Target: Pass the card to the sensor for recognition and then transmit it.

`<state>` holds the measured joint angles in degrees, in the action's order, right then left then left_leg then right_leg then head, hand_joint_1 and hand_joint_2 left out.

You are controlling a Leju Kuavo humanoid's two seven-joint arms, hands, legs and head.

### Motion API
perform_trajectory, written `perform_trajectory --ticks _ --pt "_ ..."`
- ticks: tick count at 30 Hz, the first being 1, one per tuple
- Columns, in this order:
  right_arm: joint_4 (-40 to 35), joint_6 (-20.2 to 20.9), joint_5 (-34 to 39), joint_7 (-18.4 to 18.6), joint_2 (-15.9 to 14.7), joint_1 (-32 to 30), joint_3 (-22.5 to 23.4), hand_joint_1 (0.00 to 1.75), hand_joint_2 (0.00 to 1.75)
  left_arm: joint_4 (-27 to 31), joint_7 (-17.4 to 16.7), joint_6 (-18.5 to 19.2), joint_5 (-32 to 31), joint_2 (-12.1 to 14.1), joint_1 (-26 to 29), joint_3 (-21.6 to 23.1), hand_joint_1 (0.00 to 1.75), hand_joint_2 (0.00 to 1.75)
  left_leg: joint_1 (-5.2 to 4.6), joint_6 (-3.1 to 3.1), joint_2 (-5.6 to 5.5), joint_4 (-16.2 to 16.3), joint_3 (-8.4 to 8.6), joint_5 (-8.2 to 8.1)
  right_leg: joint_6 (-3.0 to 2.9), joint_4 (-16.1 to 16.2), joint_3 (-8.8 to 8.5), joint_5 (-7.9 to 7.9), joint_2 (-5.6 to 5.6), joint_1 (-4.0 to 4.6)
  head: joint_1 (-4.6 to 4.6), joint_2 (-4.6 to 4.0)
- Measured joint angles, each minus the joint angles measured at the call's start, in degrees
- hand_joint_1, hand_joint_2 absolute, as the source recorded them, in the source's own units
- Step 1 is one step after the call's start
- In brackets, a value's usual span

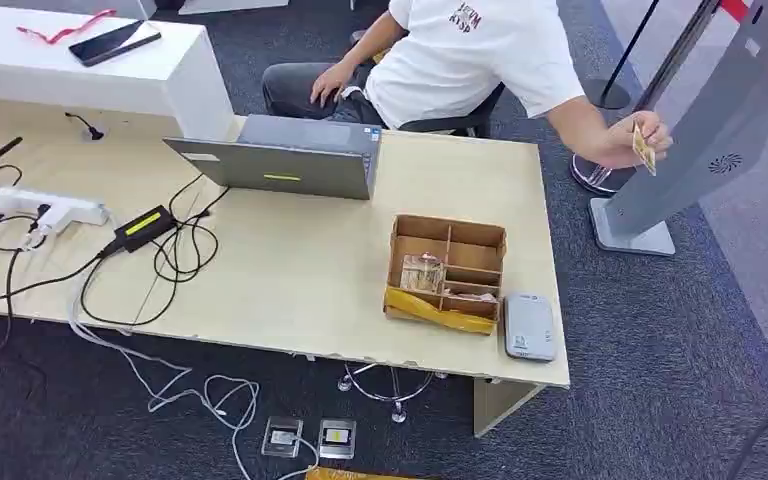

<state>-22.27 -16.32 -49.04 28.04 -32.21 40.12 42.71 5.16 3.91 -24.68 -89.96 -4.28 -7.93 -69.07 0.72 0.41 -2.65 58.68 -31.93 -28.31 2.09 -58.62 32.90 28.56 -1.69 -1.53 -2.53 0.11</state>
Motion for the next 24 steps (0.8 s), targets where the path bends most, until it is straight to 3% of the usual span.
perform_trajectory --ticks 1,2,4,6,8,11,14,24 --pt "-6.57 -0.89 8.53 10.15 -2.62 -1.77 -5.27 0.00 1.75 0.00 0.00 0.00 0.00 -0.09 0.24 0.00 0.00 0.00 -0.65 0.13 0.16 -0.08 -1.04 0.14 0.07 -0.85 0.91 -0.05 -0.23 -0.77 -0.18 0.00" --pt "-15.44 -3.33 14.58 13.19 -4.75 -2.45 -10.69 0.00 1.75 0.02 0.00 -0.04 0.04 -0.04 0.51 0.00 0.00 0.00 -1.24 0.14 1.00 -0.11 -2.40 0.02 0.10 -1.49 1.95 -0.07 -1.21 -1.46 -0.07 0.00" --pt "-28.11 -3.90 14.28 11.43 -5.65 -1.50 -19.84 0.00 1.75 0.09 0.07 -0.22 0.02 0.29 0.43 0.09 0.00 0.00 -1.42 0.08 3.08 -0.18 -1.94 -0.64 0.18 -1.45 2.41 -0.16 -3.30 -1.56 0.44 0.02" --pt "-36.18 -3.49 8.26 8.00 -5.13 -0.61 -31.02 0.00 1.75 0.31 0.30 -0.57 0.00 0.50 -0.70 0.33 0.00 0.00 -0.94 -0.05 3.70 -0.16 -1.09 -0.94 0.08 -1.23 1.74 -0.19 -3.84 -1.04 0.59 0.00" --pt "-41.74 -2.68 7.03 7.39 -5.00 -0.80 -39.81 0.00 1.75 0.33 0.44 -0.55 -0.02 0.11 -1.81 0.68 0.00 0.00 -0.83 0.06 2.89 -0.14 -0.94 -0.58 0.01 -1.16 1.50 -0.09 -2.88 -0.89 0.56 0.00" --pt "-48.58 -1.73 5.48 6.62 -4.73 0.28 -49.52 0.00 1.75 0.35 0.87 -0.52 -0.07 -0.22 -1.79 1.53 0.00 0.00 -0.71 -0.03 1.01 -0.12 -1.51 0.18 -0.01 -1.18 1.59 -0.09 -1.08 -0.79 0.54 0.00" --pt "-52.81 -0.79 4.41 5.07 -4.03 2.02 -58.61 0.00 1.75 0.35 0.98 -0.52 0.00 -0.42 -0.82 1.81 0.00 0.00 -0.38 -0.26 0.10 -0.08 -0.93 0.42 -0.11 -1.17 1.59 -0.08 -0.24 -0.46 0.61 0.00" --pt "-53.07 -0.77 4.32 4.94 -3.97 2.06 -59.29 0.00 1.75 0.35 0.98 -0.52 0.00 -0.42 -0.75 1.83 0.00 0.00 -0.37 -0.26 0.08 -0.07 -0.93 0.43 -0.11 -1.17 1.59 -0.09 -0.24 -0.45 0.61 0.00"
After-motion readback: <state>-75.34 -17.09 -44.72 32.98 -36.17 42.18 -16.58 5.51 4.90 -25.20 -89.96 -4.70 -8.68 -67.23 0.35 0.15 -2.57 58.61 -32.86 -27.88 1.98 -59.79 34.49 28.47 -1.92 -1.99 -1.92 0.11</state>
